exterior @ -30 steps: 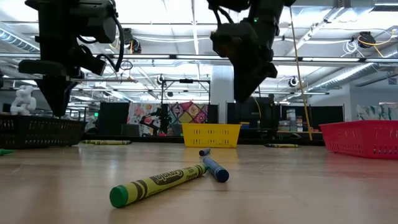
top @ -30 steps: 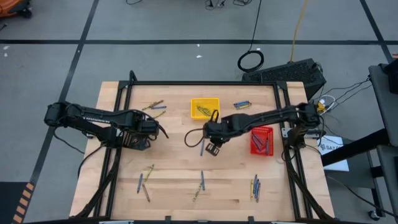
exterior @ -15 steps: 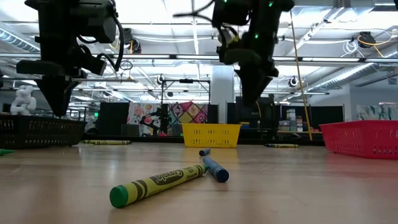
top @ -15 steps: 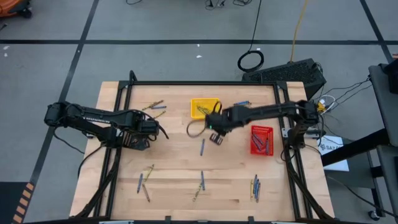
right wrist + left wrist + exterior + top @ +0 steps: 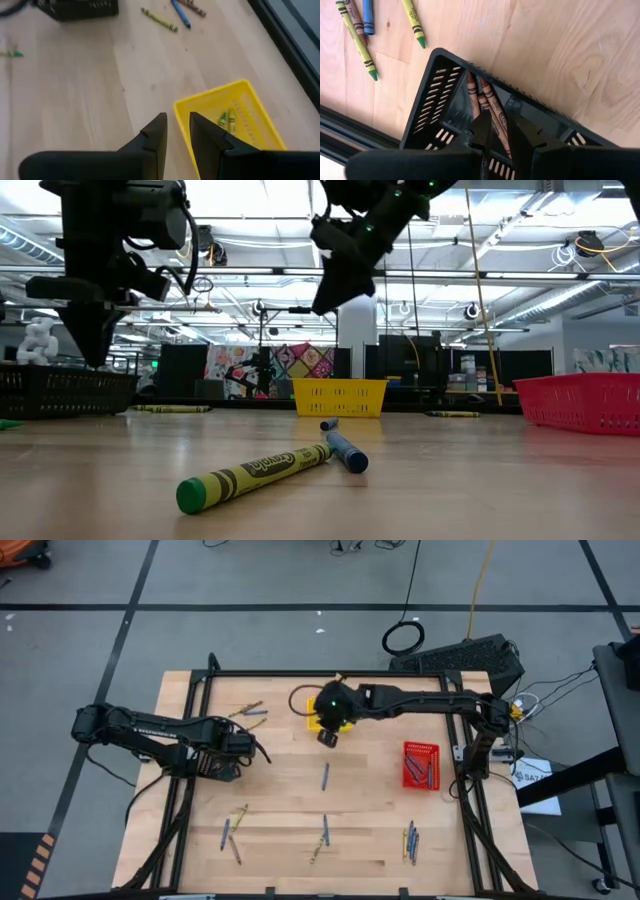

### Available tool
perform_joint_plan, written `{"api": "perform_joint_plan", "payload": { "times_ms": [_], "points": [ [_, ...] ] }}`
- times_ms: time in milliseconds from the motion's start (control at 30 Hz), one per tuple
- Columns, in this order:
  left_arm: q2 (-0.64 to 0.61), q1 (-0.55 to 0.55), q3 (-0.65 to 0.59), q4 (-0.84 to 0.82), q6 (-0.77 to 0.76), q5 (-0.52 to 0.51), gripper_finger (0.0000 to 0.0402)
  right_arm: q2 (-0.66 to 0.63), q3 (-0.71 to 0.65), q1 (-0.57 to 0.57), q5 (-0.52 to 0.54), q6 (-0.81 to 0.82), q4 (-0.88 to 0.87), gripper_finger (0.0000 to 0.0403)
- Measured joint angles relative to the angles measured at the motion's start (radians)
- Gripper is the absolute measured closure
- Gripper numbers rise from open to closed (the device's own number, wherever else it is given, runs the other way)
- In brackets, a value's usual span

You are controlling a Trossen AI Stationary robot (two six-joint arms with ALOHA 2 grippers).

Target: Sort crayons

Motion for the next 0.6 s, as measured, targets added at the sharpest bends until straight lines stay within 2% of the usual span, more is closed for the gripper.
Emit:
{"api": "perform_joint_plan", "payload": {
  "times_ms": [67,200,367,500,600],
  "points": [
    [0.000,0.000,0.000,0.006,0.001,-0.011,0.0347,0.000,0.011,-0.003,-0.002,0.014,-0.001,0.0332],
    [0.000,0.007,0.011,0.031,0.041,-0.110,0.0347,-0.005,0.015,0.008,-0.002,0.025,-0.043,0.0332],
    [0.000,0.039,0.072,0.067,0.207,-0.288,0.0347,-0.005,0.015,0.029,-0.002,0.020,-0.087,0.0332],
    [0.000,0.096,0.131,0.123,0.392,-0.254,0.0347,-0.005,0.014,0.045,-0.002,0.020,-0.114,0.0332],
    [-0.001,0.165,0.162,0.154,0.469,-0.227,0.0347,-0.005,0.014,0.061,-0.001,0.020,-0.132,0.0332]
  ]
}}
